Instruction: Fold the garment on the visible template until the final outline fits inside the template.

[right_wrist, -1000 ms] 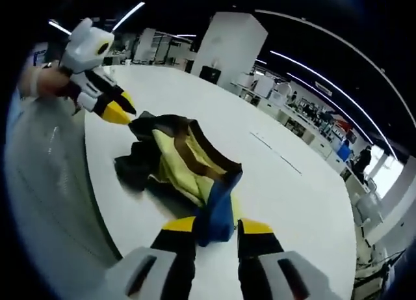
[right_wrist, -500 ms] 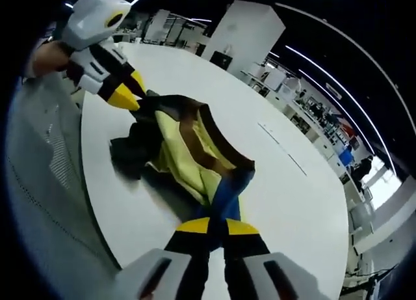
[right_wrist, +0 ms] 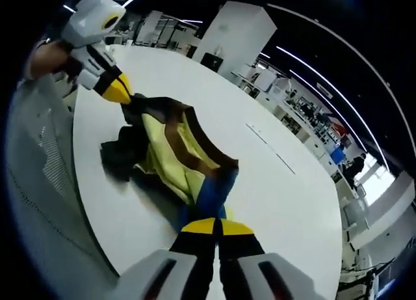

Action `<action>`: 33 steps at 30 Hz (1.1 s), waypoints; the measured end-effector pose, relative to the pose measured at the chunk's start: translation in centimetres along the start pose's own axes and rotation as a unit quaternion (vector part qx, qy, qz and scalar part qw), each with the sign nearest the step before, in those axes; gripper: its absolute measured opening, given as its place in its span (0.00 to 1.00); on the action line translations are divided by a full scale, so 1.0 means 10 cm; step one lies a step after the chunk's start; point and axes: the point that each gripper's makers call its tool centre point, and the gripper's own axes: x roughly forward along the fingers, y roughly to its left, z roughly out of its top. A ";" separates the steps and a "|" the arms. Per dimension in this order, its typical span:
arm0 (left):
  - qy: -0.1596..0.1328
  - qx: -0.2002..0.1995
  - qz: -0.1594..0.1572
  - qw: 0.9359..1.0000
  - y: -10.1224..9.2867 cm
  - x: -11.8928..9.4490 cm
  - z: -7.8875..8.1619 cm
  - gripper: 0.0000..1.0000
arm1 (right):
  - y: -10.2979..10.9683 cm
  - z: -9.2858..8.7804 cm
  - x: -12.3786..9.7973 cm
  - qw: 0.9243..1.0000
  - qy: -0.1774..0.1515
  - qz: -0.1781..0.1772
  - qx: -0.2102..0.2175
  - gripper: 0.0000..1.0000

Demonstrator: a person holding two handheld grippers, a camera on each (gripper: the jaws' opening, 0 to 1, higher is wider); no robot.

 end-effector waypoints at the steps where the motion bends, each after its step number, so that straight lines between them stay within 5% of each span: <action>1: 0.002 0.000 0.001 1.000 0.02 0.00 0.00 0.00 | -0.05 0.01 -0.03 1.000 -0.006 -0.005 0.018 0.00; 8: -0.036 -0.081 -0.014 0.996 0.18 -0.16 0.26 0.00 | -0.53 0.13 -0.31 0.987 -0.057 -0.046 0.140 0.00; 13: -0.065 -0.095 -0.005 0.993 0.40 -0.34 0.49 0.00 | -0.78 0.20 -0.50 0.980 -0.077 -0.061 0.171 0.00; 23: -0.143 -0.099 -0.011 0.985 0.48 -0.74 1.02 0.00 | -0.99 0.68 -0.90 0.969 -0.156 -0.075 0.175 0.00; 33: -0.217 -0.076 -0.011 0.973 0.59 -1.12 1.60 0.00 | -1.29 1.31 -1.40 0.942 -0.260 -0.084 0.196 0.00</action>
